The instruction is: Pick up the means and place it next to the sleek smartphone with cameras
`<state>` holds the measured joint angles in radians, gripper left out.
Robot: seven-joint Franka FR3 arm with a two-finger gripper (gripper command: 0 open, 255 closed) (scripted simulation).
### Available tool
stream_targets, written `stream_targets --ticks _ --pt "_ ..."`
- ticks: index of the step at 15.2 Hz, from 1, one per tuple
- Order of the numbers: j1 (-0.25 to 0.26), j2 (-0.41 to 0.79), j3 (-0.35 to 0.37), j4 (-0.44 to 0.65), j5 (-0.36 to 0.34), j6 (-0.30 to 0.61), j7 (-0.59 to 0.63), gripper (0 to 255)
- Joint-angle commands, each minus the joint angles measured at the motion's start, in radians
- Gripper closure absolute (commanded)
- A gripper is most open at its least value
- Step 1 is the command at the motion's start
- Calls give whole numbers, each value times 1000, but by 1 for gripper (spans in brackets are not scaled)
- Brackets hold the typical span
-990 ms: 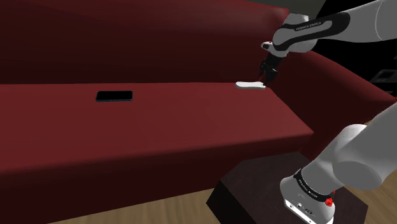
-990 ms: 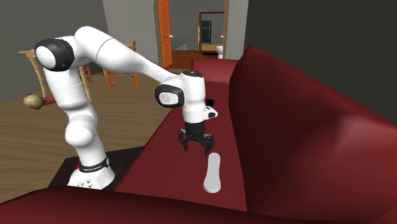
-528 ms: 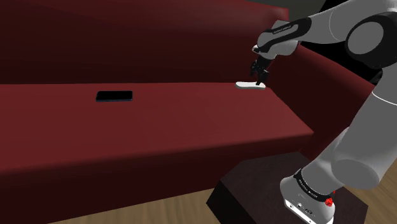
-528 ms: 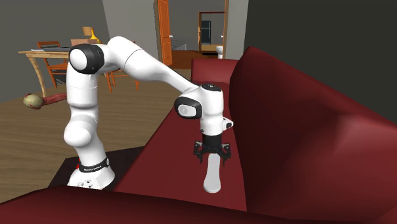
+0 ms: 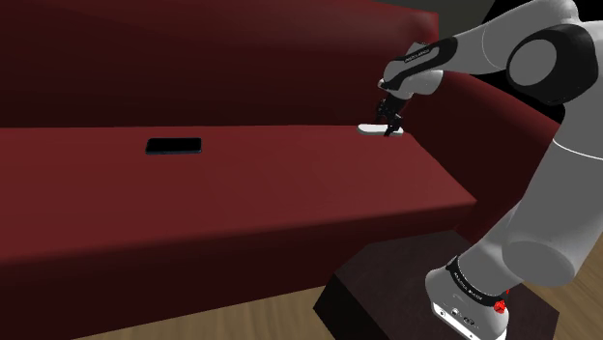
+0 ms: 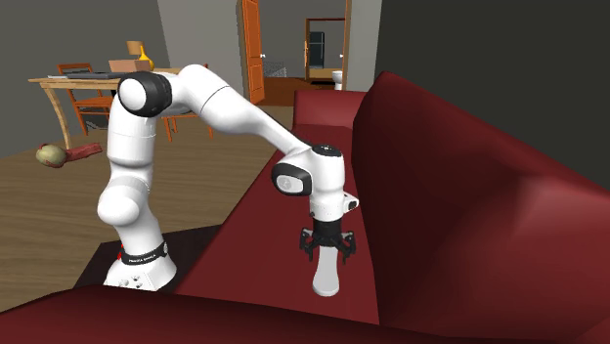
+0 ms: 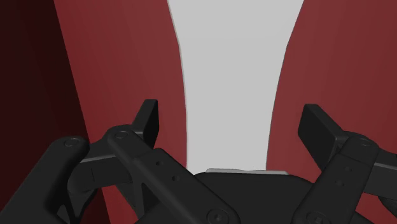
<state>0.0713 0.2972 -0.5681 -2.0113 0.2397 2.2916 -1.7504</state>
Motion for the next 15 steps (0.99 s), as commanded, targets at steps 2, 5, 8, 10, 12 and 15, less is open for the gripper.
stream_targets --ticks 2,5,8,10,12,15 --pt "-2 3 1 -1 2 3 -3 0" --pt "-2 3 1 -1 2 3 -3 0" --pt "-2 3 1 -1 2 3 -3 255" --pt "-2 2 0 -1 2 3 -3 255" --pt "-2 2 0 -1 2 3 -3 255" --pt "-2 2 1 -1 2 3 -3 255"
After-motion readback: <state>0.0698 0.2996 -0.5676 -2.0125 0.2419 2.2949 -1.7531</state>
